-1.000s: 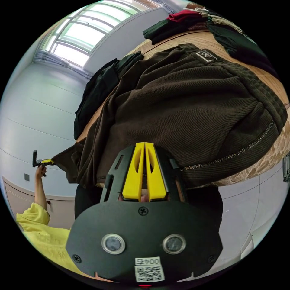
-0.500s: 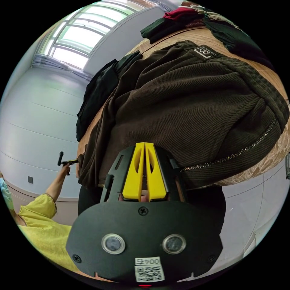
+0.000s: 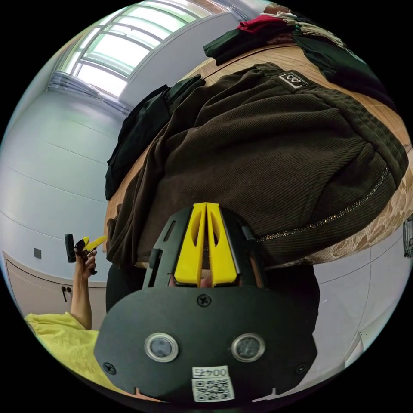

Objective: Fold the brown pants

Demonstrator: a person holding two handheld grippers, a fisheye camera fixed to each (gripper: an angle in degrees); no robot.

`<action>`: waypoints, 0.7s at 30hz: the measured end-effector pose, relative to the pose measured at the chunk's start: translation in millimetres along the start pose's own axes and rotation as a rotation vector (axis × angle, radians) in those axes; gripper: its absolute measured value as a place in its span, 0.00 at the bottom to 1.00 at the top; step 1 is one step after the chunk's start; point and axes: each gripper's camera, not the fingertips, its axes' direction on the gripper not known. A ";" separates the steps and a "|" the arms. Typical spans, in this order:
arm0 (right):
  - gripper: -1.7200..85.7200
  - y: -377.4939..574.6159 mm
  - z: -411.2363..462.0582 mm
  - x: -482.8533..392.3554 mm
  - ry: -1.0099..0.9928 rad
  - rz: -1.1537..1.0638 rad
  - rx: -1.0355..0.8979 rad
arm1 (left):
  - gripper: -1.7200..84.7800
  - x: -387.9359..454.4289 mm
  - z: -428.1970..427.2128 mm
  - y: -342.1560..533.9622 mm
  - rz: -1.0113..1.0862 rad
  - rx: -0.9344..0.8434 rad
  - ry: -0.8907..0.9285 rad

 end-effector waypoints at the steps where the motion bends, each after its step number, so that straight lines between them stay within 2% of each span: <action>1: 0.01 0.4 -0.1 0.2 0.001 -0.001 0.000 | 0.40 4.5 8.8 3.1 -0.002 -0.013 0.007; 4: 0.01 1.8 -0.7 1.2 0.002 -0.008 -0.001 | 0.36 13.0 43.2 14.6 -0.015 -0.069 -0.017; 6: 0.01 2.6 -1.0 1.8 0.000 -0.013 -0.003 | 0.17 2.0 50.3 22.5 -0.045 -0.065 -0.148; 8: 0.01 3.0 -0.8 2.5 -0.004 -0.014 -0.005 | 0.11 -11.8 40.9 27.8 -0.054 -0.062 -0.210; 10: 0.01 3.3 -0.3 2.2 -0.002 -0.016 -0.005 | 0.09 -27.4 20.0 32.4 -0.040 -0.051 -0.106; 13: 0.01 3.3 1.0 0.8 0.007 -0.023 -0.004 | 0.08 -54.3 -33.4 43.7 -0.063 0.060 0.194; 15: 0.01 2.7 2.2 0.9 0.004 -0.021 -0.003 | 0.08 -82.7 -79.8 48.6 -0.119 0.214 0.466; 16: 0.01 2.5 2.6 1.0 0.002 -0.020 -0.004 | 0.08 -91.3 -91.1 49.3 -0.141 0.264 0.536; 18: 0.01 1.9 4.2 0.8 -0.001 -0.018 -0.004 | 0.08 -125.7 -133.0 48.0 -0.238 0.477 0.753; 21: 0.01 1.2 6.5 -0.9 0.001 -0.019 -0.004 | 0.08 -162.1 -182.1 28.1 -0.333 0.717 0.841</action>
